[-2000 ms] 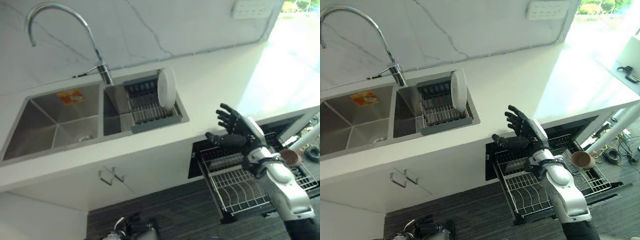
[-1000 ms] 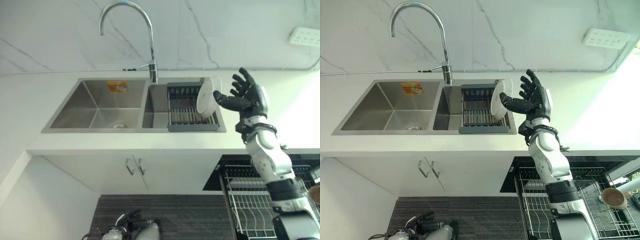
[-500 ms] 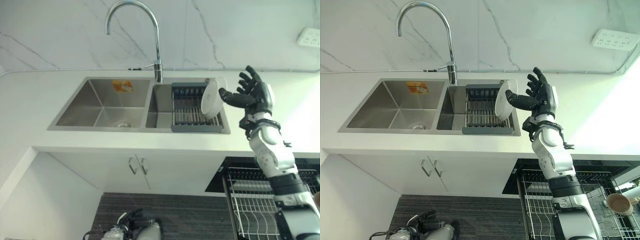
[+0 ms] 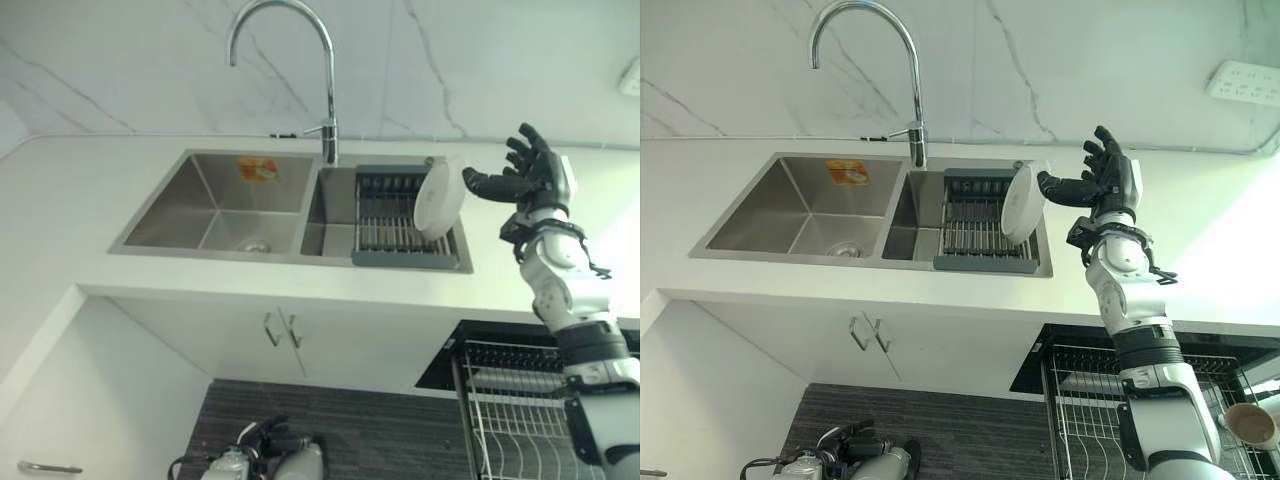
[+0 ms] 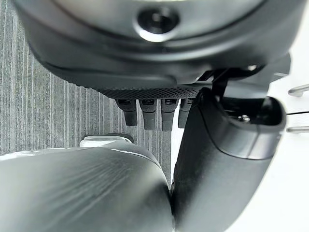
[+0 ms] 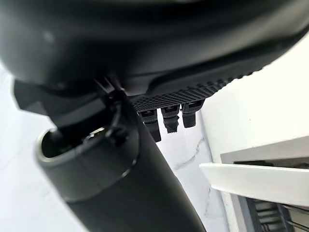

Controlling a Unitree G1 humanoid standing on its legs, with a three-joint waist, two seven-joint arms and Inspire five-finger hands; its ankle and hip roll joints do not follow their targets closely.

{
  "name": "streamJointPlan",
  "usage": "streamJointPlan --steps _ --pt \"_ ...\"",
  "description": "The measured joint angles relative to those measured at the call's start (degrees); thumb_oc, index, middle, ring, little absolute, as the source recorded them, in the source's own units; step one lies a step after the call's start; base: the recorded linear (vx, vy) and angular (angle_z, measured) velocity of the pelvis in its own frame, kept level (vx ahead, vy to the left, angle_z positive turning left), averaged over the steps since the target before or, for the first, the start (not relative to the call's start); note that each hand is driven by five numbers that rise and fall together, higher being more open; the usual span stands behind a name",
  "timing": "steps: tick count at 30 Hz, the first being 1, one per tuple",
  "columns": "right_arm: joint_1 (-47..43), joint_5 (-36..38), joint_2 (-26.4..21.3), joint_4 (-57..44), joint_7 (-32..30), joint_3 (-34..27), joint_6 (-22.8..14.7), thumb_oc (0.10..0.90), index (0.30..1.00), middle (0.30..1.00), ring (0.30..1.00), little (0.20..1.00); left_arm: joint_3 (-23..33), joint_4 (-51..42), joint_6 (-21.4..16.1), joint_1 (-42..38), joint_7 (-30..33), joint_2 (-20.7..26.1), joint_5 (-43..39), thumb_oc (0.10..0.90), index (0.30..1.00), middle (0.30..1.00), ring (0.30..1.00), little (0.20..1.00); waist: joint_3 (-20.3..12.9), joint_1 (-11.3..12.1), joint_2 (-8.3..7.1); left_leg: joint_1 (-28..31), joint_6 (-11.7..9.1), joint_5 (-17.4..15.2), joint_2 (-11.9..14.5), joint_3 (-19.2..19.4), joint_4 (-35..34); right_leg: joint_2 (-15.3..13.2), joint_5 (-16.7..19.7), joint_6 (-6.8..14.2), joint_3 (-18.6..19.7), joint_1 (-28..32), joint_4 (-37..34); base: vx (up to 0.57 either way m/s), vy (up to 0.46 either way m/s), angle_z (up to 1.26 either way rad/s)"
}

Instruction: Place the dishes in the dishwasher.

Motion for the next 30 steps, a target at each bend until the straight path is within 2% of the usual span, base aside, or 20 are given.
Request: streamJointPlan --steps 6,10,30 --pt "-1.0 0.0 0.0 1.8 1.5 2.2 0.4 0.800 0.900 0.900 0.900 0.900 0.0 -0.1 0.0 -0.1 -0.1 0.0 0.0 0.800 0.900 0.900 0.900 0.900 0.1 0.1 -0.10 -0.1 0.0 0.0 -0.1 0.0 0.1 -0.1 0.0 0.0 -0.1 0.0 -0.1 0.00 0.000 0.00" --pt "-3.5 0.3 0.0 7.3 2.4 2.6 1.0 0.800 0.900 0.900 0.900 0.900 0.0 -0.1 0.0 -0.2 -0.2 0.0 0.0 0.800 0.900 0.900 0.900 0.900 0.3 0.3 -0.03 -0.1 0.0 0.0 -0.1 -0.1 0.1 0.0 0.0 0.0 -0.1 0.1 -0.2 0.00 0.000 0.00" --pt "-5.5 3.6 0.0 12.4 4.8 2.8 2.1 0.800 0.900 0.900 0.900 0.900 0.0 3.9 -1.3 -2.3 -1.2 0.0 0.0 0.800 0.900 0.900 0.900 0.900 0.4 0.2 0.08 -0.1 -0.1 -0.1 -0.2 -0.7 0.2 0.3 0.0 0.0 -1.1 0.8 -0.2 0.00 -0.001 0.01"
